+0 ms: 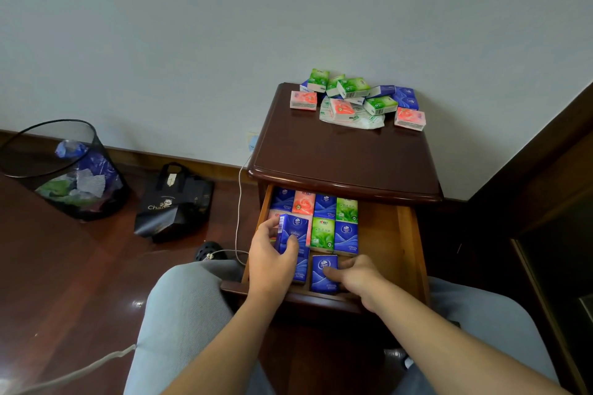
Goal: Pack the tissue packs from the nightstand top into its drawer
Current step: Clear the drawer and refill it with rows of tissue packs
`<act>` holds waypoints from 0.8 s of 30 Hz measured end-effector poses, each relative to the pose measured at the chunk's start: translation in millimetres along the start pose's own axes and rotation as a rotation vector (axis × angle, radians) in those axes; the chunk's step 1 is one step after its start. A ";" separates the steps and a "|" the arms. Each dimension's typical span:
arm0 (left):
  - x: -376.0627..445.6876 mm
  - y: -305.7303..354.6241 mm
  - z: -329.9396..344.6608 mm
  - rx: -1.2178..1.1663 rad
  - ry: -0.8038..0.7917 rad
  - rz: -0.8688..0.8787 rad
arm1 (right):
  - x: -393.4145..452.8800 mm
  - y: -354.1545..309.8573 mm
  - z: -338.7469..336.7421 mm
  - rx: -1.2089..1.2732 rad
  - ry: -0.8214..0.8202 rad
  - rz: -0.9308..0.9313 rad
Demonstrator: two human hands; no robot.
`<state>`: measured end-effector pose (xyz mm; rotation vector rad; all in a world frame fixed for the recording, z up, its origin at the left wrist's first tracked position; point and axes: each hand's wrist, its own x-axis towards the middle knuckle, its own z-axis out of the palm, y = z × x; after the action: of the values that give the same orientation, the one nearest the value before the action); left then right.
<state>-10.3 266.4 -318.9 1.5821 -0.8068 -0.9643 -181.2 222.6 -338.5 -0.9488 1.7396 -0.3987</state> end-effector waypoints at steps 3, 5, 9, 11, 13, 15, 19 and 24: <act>-0.9 1.4 -0.2 -0.051 0.010 0.005 | 0.2 -0.4 5.8 0.091 -0.009 0.007; -0.9 2.3 -0.8 -0.057 0.012 0.004 | 0.3 -1.5 8.2 0.136 -0.013 0.023; -0.4 2.9 -1.2 -0.067 0.011 -0.004 | 2.0 -3.1 10.3 0.137 -0.017 0.041; 0.3 2.6 -1.1 -0.069 0.008 -0.007 | 3.1 -3.4 10.7 0.141 -0.023 0.053; 1.1 1.7 -1.0 -0.069 0.005 -0.006 | 3.9 -2.9 11.2 0.112 -0.011 0.054; 1.6 1.2 -1.0 -0.070 0.000 -0.003 | 3.6 -3.0 9.8 0.059 0.008 0.048; 2.3 1.5 -0.4 -0.087 -0.015 -0.021 | 3.4 -6.2 2.7 -0.053 0.094 0.021; 3.8 -0.5 1.3 -0.061 -0.033 -0.015 | -1.2 -22.9 -3.6 0.085 0.122 -0.159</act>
<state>-9.8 262.6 -320.2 1.5252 -0.7816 -1.0193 -175.1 208.5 -321.1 -1.0225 1.7474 -0.6399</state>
